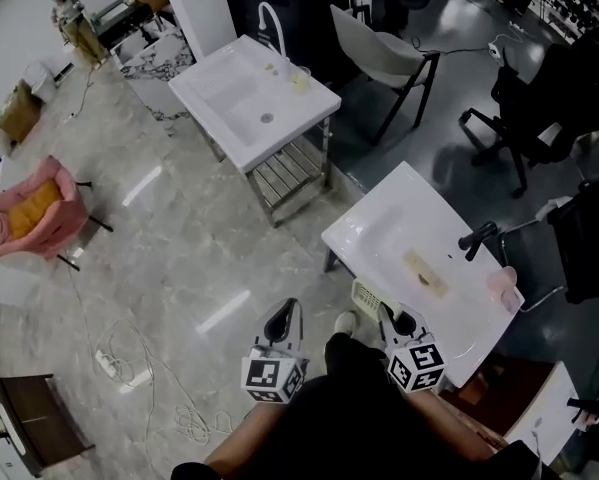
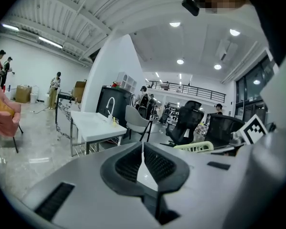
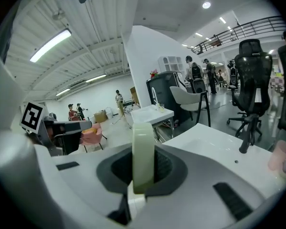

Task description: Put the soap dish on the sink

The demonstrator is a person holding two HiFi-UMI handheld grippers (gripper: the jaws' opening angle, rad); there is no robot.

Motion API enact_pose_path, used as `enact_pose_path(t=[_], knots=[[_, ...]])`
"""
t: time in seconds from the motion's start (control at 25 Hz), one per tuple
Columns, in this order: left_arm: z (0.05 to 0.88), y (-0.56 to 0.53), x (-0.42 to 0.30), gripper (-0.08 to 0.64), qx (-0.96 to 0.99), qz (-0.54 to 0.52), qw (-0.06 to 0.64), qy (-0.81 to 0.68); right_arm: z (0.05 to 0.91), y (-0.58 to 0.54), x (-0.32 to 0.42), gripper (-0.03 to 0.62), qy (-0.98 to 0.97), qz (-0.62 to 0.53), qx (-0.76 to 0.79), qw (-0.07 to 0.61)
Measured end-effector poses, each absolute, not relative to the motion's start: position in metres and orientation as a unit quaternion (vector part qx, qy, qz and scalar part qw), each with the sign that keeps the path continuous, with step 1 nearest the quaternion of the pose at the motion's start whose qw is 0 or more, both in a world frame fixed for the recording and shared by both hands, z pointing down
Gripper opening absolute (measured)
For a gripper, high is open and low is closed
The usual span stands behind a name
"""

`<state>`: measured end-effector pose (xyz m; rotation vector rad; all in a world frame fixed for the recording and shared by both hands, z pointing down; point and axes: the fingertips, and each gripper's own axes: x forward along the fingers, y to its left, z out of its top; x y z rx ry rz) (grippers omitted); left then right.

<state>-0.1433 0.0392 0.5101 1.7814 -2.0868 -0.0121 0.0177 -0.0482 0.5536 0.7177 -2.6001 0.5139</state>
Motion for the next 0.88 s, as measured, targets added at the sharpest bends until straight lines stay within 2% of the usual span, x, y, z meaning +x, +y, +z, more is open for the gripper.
enact_pose_path(t=[0.68,0.88], knots=[[0.489,-0.099,-0.181,0.018,0.665,0.002,0.162,-0.729,0.544,-0.156,0.021,0.020,-0.916,0.187,0.310,0.173],[0.501,-0.123,-0.174,0.018,0.701,0.007,0.175,-0.691,0.551,-0.160,0.029,0.020,-0.891,0.215,0.365,0.166]])
